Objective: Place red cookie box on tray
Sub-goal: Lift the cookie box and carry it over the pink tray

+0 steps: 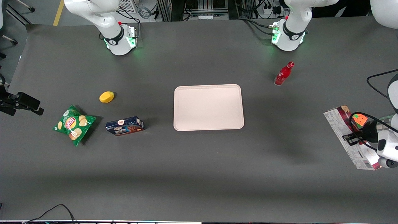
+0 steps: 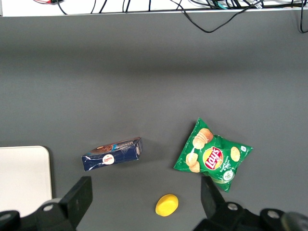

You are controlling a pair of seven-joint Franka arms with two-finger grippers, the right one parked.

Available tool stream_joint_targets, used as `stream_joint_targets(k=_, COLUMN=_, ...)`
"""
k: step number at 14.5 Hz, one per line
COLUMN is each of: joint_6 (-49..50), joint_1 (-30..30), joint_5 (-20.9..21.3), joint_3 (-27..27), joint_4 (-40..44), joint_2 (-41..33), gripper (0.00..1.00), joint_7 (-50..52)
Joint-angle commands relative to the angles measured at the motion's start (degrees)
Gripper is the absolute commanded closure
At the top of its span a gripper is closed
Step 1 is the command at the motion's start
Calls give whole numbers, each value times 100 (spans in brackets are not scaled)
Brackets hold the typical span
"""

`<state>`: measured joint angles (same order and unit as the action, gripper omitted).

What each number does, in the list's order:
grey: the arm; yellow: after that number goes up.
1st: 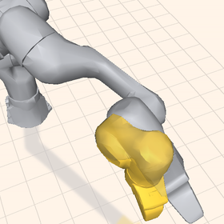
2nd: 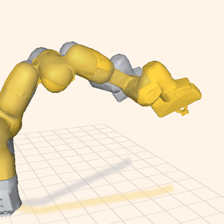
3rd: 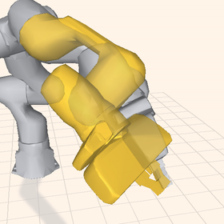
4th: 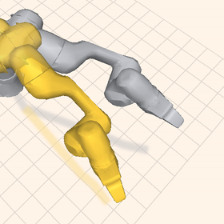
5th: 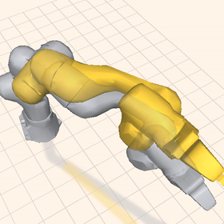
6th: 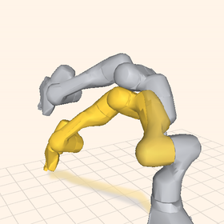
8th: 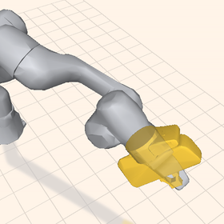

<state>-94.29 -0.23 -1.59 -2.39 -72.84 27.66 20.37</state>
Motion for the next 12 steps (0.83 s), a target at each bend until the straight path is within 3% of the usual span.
stream_joint_targets(k=1, joint_6=192, joint_1=23, joint_5=-333, joint_3=378, joint_4=42, joint_2=-216, gripper=73, joint_7=-745)
stream_joint_targets(k=8, joint_6=342, joint_1=207, joint_5=-123, joint_3=1985, joint_4=-160, joint_2=-436, gripper=72, joint_7=1264)
stream_joint_targets(k=12, joint_6=-87, joint_1=295, joint_5=1184, joint_3=3347, joint_4=-659, joint_2=-436, gripper=71, joint_7=2451)
